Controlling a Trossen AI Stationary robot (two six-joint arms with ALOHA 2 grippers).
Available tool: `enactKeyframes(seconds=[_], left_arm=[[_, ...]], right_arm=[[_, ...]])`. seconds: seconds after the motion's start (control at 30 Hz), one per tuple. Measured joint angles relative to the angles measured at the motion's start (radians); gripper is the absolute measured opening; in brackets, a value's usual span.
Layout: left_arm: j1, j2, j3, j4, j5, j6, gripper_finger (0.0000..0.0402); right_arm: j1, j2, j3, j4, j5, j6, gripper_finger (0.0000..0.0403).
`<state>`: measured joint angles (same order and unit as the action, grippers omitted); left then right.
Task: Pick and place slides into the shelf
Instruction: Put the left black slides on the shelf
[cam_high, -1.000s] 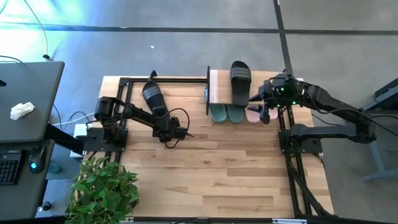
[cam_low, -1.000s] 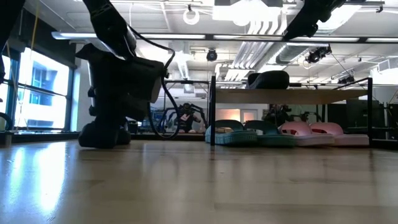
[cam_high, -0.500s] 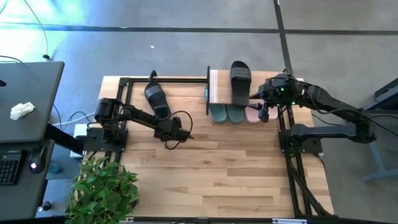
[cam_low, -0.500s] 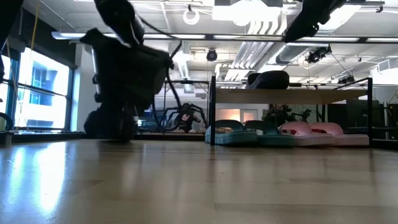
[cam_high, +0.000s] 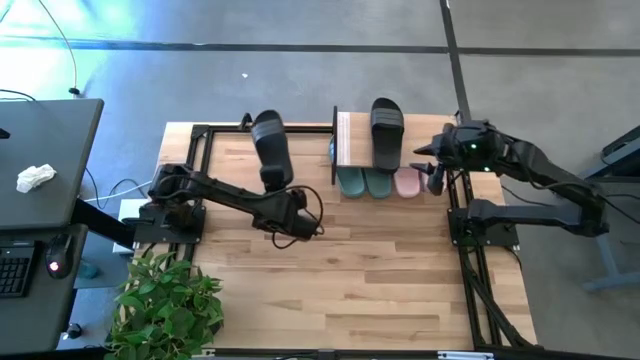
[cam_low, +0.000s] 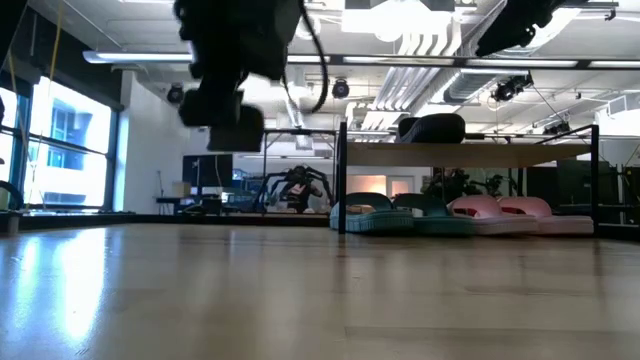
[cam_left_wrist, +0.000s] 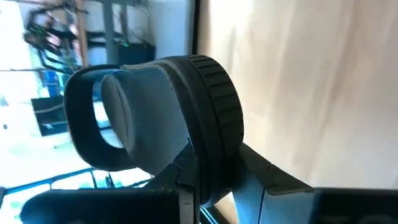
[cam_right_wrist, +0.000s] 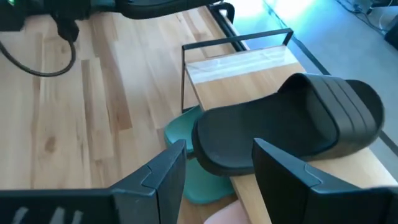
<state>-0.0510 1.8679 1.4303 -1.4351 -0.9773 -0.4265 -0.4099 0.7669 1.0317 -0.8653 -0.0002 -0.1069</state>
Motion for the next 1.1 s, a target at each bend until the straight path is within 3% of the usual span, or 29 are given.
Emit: enactKeyframes(seconds=[0.33,0.63,0.83,1.1], left_arm=[[-0.017,-0.001,0.263,-0.016,-0.099,0.191,0.0043],[-0.017,-0.002,0.453,0.190,-0.094,0.511,0.0042],[-0.014,0.005,0.483,0.451,-0.041,0.686,0.0042],[0.014,0.069,0.482,0.616,-0.111,0.788,0.0041]], right_arm=[[0.000,-0.082,0.000,-0.064,0.000,0.047,0.0171],[0.000,-0.088,0.000,-0.080,0.000,0.059,0.0171],[0.000,-0.088,0.000,-0.083,0.000,0.059,0.0171],[0.001,-0.088,0.000,-0.095,0.000,0.080,0.0171]])
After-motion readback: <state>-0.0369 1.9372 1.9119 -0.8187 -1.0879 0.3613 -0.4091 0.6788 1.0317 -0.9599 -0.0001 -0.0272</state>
